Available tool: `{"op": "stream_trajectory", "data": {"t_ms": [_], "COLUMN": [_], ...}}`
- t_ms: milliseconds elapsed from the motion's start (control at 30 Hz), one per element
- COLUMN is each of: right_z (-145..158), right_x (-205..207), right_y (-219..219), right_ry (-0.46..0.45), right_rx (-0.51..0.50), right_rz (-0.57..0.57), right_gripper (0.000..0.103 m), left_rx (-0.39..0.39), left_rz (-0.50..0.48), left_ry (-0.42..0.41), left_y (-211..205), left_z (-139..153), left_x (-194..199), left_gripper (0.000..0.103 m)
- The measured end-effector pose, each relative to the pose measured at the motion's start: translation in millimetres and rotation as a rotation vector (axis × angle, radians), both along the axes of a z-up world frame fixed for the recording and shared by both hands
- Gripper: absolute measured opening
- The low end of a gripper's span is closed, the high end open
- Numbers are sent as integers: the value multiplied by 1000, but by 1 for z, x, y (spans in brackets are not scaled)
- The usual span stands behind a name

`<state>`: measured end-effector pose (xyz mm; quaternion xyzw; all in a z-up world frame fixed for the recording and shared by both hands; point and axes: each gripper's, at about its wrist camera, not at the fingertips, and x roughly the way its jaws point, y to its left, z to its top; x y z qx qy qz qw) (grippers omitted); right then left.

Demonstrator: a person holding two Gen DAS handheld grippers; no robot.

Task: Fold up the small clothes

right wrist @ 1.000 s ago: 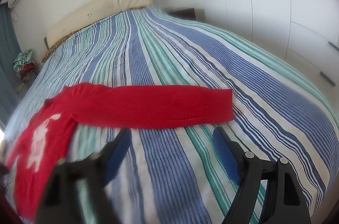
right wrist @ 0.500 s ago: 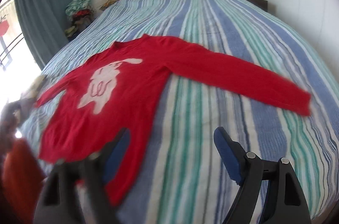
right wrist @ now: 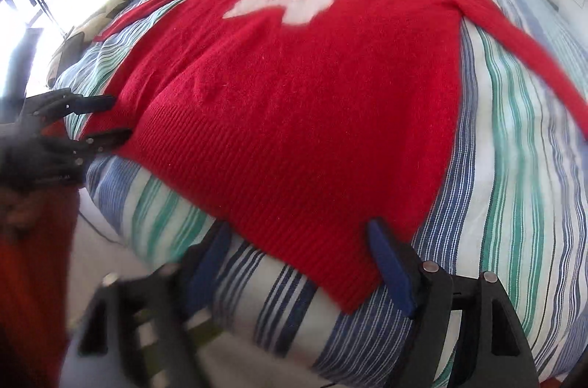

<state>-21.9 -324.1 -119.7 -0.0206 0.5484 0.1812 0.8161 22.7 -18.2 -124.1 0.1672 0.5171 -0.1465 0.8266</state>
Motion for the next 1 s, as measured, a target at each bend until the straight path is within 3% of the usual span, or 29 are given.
{"op": "stream_trajectory", "data": {"t_ms": [167,300,433,533,600,667,767,867,933,1000], "right_z": [4,13,48,82,90,80,37,-4,-16,-16], "right_x": [1,1,14,33,48,54,52,40,37,46], "right_y": [0,0,-36,-109,-177,-249,-330,-370,-379,-381], "right_ry": [7,43,72,-50,-123,-162,-91,-12,-41,-88], "right_rx": [-16,-3,210,370,472,545,632,719,776,771], "right_rz": [-2,4,-56,-257,-465,-728,-1047,-1254,-1311,-1313], "right_gripper": [77,77,77,77,77,77,77,76,74,74], "left_rx": [22,-22,-96,-124,-145,-128,-77,-16,24,-20], "left_rz": [-6,47,189,320,422,536,689,740,751,770], "left_ry": [8,3,-163,-282,-331,-381,-420,-401,-307,-261], "left_y": [-3,9,41,70,91,111,137,153,161,168], "left_z": [0,29,78,101,105,101,83,49,28,24], "left_x": [-9,-15,7,40,63,77,78,65,64,66], "left_gripper": [68,69,84,89,89,88,89,89,88,88]}}
